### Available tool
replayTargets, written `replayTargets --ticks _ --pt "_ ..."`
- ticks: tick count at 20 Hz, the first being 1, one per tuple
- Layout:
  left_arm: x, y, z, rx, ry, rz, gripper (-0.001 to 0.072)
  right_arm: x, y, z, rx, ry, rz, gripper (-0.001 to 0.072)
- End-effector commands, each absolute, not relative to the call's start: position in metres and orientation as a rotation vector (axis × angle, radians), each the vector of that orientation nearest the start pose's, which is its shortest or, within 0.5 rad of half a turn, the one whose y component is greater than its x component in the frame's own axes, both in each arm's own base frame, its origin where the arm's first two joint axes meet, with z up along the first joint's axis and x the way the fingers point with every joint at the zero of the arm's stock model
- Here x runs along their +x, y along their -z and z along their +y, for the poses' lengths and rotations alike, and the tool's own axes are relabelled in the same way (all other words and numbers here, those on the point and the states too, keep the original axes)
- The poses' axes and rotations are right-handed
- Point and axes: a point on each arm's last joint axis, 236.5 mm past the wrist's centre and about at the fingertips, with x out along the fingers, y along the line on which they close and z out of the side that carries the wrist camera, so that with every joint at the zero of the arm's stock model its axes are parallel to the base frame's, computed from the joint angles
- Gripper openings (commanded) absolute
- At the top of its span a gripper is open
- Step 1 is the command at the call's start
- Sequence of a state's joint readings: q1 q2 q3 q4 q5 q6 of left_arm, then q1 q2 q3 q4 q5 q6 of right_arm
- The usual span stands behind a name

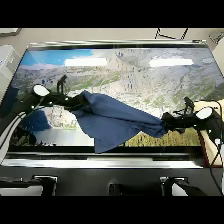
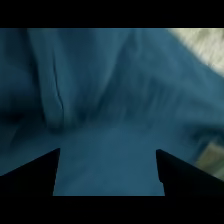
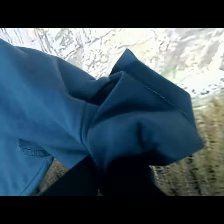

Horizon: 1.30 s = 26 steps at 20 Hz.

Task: Fold the clothes and pants, and hang the long-sleeved shirts on hangers.

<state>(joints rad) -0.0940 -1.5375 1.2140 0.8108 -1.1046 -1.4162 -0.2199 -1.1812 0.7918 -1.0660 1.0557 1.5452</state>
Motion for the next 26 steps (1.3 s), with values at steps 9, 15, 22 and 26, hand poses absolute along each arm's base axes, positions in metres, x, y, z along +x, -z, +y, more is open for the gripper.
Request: replayTargets --ticks 9,15,22,26 --pt "0.223 0.094 -0.223 -0.618 0.510 1.804 0.0572 0.312 0.057 0.028 0.612 -0.027 1.384 0.0043" --pt "0.212 0.113 -0.281 -0.564 0.464 1.715 0.0436 0.304 0.056 0.034 0.627 -0.042 1.422 0.0043" --pt "0.307 -0.025 -0.278 -0.324 0.695 1.256 0.0020 0.382 -0.068 0.025 0.559 -0.125 1.092 0.0042" --pt "0.377 -0.344 -0.184 -0.153 0.570 0.400 0.0021 0.424 -0.350 0.001 0.363 -0.142 0.341 0.0042"
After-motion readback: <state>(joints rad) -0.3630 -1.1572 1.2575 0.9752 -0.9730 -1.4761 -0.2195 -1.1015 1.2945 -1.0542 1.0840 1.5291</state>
